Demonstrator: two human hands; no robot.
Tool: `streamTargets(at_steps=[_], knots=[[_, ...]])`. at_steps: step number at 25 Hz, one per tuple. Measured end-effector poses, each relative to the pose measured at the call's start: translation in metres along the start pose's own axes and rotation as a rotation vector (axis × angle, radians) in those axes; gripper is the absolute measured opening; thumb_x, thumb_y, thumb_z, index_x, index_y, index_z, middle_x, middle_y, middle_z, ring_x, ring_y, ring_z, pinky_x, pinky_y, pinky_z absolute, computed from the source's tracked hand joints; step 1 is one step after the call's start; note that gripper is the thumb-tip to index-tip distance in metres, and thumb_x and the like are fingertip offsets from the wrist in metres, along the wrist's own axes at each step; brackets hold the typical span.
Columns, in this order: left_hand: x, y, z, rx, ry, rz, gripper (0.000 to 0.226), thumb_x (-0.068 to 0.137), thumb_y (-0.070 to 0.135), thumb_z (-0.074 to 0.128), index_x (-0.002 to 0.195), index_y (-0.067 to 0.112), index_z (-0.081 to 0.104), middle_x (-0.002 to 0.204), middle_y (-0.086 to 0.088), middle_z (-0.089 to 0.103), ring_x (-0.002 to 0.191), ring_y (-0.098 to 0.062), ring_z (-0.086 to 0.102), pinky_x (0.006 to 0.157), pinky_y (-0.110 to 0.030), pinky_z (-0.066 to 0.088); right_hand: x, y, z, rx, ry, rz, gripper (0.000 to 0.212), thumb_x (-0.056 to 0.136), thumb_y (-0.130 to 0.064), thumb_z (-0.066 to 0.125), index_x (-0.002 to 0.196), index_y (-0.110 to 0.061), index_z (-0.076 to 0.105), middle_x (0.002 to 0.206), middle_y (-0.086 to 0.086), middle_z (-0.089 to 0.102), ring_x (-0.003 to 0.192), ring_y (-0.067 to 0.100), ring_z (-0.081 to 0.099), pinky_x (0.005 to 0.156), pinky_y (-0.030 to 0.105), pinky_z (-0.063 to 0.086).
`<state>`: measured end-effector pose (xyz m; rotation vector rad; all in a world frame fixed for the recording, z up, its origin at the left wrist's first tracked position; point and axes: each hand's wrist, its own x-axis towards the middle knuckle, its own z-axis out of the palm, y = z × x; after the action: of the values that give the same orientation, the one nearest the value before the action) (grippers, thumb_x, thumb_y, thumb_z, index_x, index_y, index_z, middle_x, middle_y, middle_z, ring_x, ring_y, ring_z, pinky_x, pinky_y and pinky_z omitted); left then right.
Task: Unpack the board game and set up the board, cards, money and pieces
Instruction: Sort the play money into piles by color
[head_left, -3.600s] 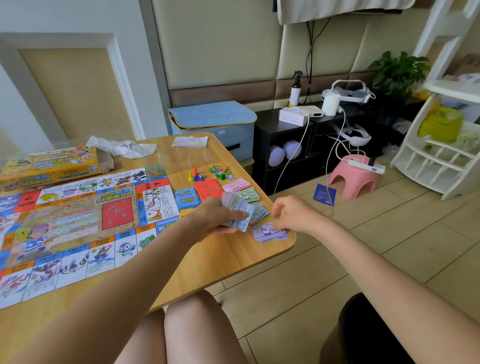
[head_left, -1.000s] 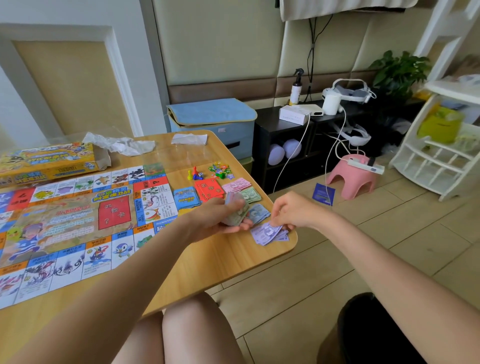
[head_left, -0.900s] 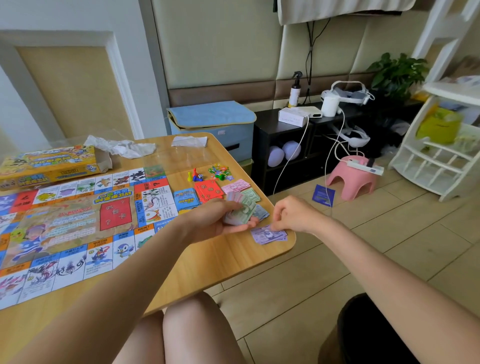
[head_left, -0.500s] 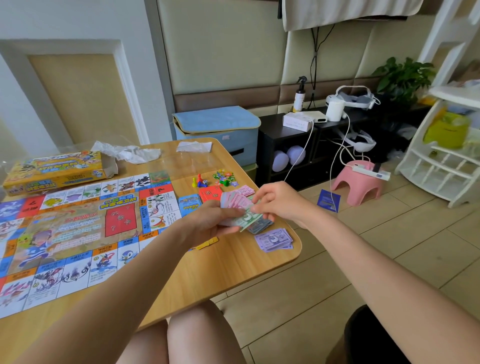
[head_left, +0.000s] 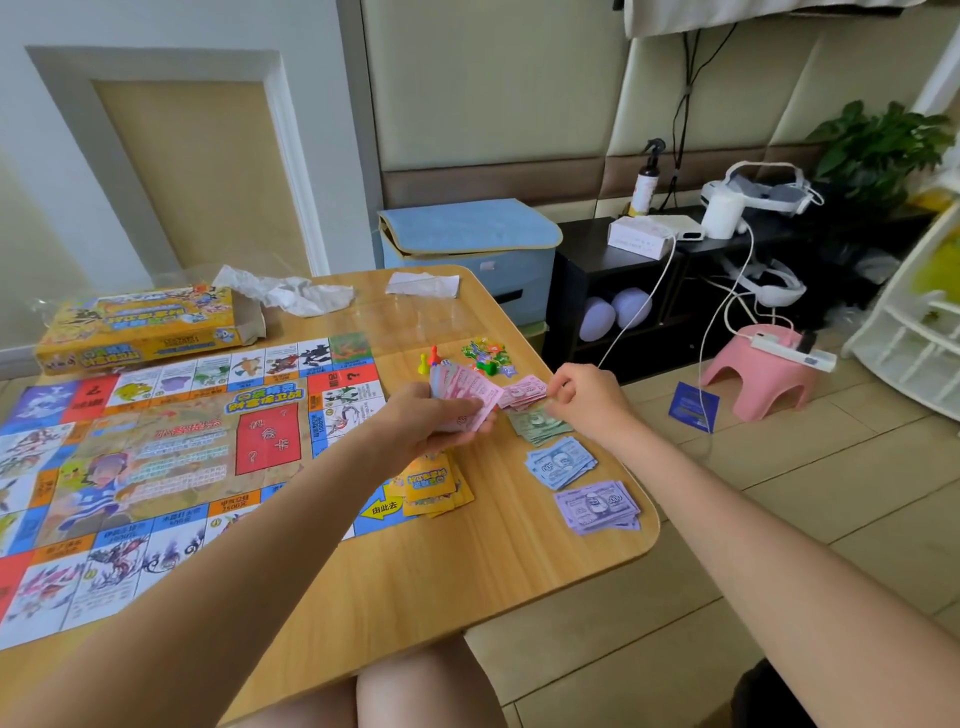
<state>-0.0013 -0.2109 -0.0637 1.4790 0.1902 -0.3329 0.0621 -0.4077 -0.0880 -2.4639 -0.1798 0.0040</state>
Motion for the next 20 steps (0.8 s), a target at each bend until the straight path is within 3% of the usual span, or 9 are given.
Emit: streamTargets(at_steps=[3, 5, 7, 10, 13, 17, 20], knots=[[0.007, -0.003, 0.004, 0.014, 0.005, -0.029, 0.027, 0.087, 0.005, 0.061, 0.113, -0.002, 0.057, 0.091, -0.012, 0.07, 0.069, -0.01, 0.07, 0.053, -0.015, 0.053, -0.002, 0.001, 0.001, -0.078, 0.051, -0.087, 0.008, 0.081, -0.009, 0.066, 0.084, -0.015, 0.062, 0.07, -0.01, 0.043, 0.074, 0.014, 0.048, 0.068, 0.03, 0.042], [0.009, -0.004, 0.007, 0.022, 0.023, -0.046, 0.03, 0.084, 0.006, 0.065, 0.112, -0.002, 0.057, 0.092, -0.013, 0.069, 0.069, -0.01, 0.069, 0.052, -0.015, 0.052, -0.003, -0.009, -0.005, 0.065, 0.102, -0.116, 0.006, 0.083, -0.016, 0.068, 0.084, -0.014, 0.063, 0.071, -0.01, 0.049, 0.068, 0.009, 0.049, 0.063, 0.022, 0.041], [0.008, -0.004, 0.012, 0.044, -0.003, -0.053, 0.025, 0.085, 0.008, 0.065, 0.108, 0.0, 0.059, 0.088, -0.01, 0.068, 0.068, -0.007, 0.068, 0.054, -0.014, 0.052, -0.004, -0.024, -0.013, 0.276, -0.059, -0.105, 0.016, 0.082, -0.024, 0.07, 0.089, -0.011, 0.065, 0.073, -0.005, 0.059, 0.06, 0.005, 0.052, 0.058, 0.018, 0.042], [0.004, 0.0, 0.02, -0.066, -0.057, -0.046, 0.014, 0.092, 0.017, 0.056, 0.099, 0.006, 0.062, 0.084, -0.007, 0.069, 0.074, -0.008, 0.067, 0.06, -0.016, 0.055, -0.006, -0.036, -0.016, 0.339, -0.262, -0.088, 0.021, 0.08, -0.012, 0.072, 0.097, -0.002, 0.064, 0.062, 0.003, 0.061, 0.05, 0.012, 0.05, 0.049, 0.018, 0.043], [0.003, 0.003, 0.018, -0.207, 0.031, -0.037, 0.008, 0.093, 0.01, 0.053, 0.094, 0.005, 0.059, 0.078, -0.005, 0.068, 0.069, -0.011, 0.065, 0.055, -0.019, 0.056, -0.008, -0.036, -0.016, 0.367, -0.226, -0.075, 0.025, 0.079, -0.005, 0.072, 0.102, -0.001, 0.062, 0.06, 0.003, 0.06, 0.053, 0.016, 0.05, 0.048, 0.018, 0.042], [0.004, 0.0, 0.011, -0.07, 0.087, 0.002, 0.022, 0.088, 0.006, 0.06, 0.109, 0.001, 0.059, 0.082, -0.006, 0.064, 0.069, -0.01, 0.061, 0.049, -0.014, 0.052, -0.011, -0.038, -0.02, 0.363, -0.23, -0.128, 0.027, 0.08, -0.006, 0.072, 0.106, -0.006, 0.065, 0.065, 0.007, 0.063, 0.054, 0.016, 0.052, 0.048, 0.016, 0.044], [0.004, 0.0, 0.009, 0.03, 0.115, -0.01, 0.028, 0.082, 0.009, 0.068, 0.108, -0.001, 0.061, 0.077, -0.006, 0.065, 0.061, -0.007, 0.063, 0.049, -0.013, 0.051, -0.012, -0.039, -0.023, 0.301, -0.224, -0.172, 0.024, 0.08, -0.006, 0.071, 0.104, -0.009, 0.067, 0.065, 0.007, 0.063, 0.046, 0.005, 0.052, 0.046, 0.013, 0.042]])
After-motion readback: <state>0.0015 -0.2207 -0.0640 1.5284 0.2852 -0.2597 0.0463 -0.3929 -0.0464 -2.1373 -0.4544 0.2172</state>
